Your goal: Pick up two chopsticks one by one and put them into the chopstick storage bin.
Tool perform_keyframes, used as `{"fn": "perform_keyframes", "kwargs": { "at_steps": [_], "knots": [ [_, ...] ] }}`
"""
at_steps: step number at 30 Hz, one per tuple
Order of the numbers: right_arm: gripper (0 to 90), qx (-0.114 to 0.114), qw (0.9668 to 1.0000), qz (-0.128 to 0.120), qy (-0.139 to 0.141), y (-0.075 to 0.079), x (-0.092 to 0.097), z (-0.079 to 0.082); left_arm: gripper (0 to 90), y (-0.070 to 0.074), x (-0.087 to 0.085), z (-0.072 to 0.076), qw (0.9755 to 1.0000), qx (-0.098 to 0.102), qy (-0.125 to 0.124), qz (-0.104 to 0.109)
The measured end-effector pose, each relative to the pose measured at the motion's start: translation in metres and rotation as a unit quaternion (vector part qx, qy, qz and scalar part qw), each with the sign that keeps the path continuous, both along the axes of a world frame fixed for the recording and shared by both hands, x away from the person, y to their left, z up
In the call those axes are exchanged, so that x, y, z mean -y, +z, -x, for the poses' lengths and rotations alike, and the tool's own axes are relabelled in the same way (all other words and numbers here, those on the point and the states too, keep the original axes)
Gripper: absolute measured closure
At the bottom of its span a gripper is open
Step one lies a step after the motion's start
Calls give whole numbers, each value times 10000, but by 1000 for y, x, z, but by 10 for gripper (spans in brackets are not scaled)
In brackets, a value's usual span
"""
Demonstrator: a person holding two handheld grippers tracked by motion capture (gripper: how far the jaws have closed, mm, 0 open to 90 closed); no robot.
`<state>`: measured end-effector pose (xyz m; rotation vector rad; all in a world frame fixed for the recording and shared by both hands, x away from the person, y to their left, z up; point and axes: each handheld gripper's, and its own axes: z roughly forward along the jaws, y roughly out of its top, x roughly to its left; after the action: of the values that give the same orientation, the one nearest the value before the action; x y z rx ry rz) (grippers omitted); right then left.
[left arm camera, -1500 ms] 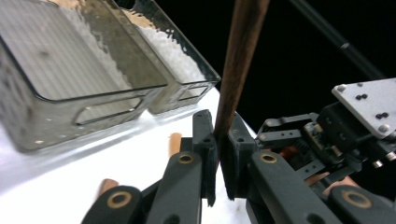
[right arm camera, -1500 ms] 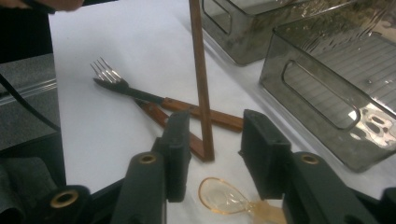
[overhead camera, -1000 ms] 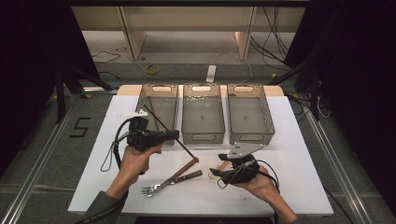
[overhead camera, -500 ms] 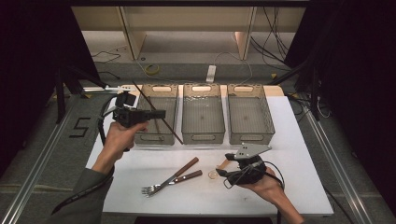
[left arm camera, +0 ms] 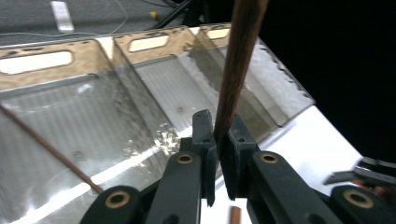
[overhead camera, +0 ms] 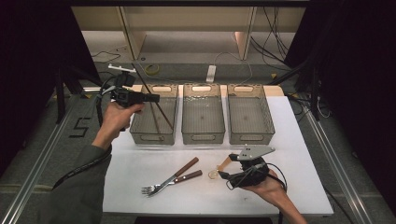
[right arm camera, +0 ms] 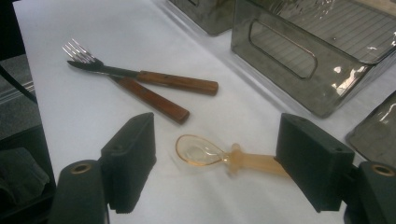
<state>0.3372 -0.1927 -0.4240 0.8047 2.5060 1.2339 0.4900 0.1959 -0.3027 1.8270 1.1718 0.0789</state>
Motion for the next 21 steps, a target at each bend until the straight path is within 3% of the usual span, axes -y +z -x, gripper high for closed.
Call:
{"fn": "perform_keyframes", "kwargs": {
  "at_steps": [9, 17, 21],
  "knots": [
    [260, -20, 10000, -19, 24, -1, 0, 2, 843, -7, -2, -21, 9990, -166, 250, -338],
    [260, -50, 10000, -33, 68, -2, 0, 1, 842, -21, -2, -32, 9982, -398, 368, -258],
    [261, -28, 10000, -25, 55, -2, 0, 2, 842, -30, 0, -35, 9975, -508, 371, -325]
  ]
}}
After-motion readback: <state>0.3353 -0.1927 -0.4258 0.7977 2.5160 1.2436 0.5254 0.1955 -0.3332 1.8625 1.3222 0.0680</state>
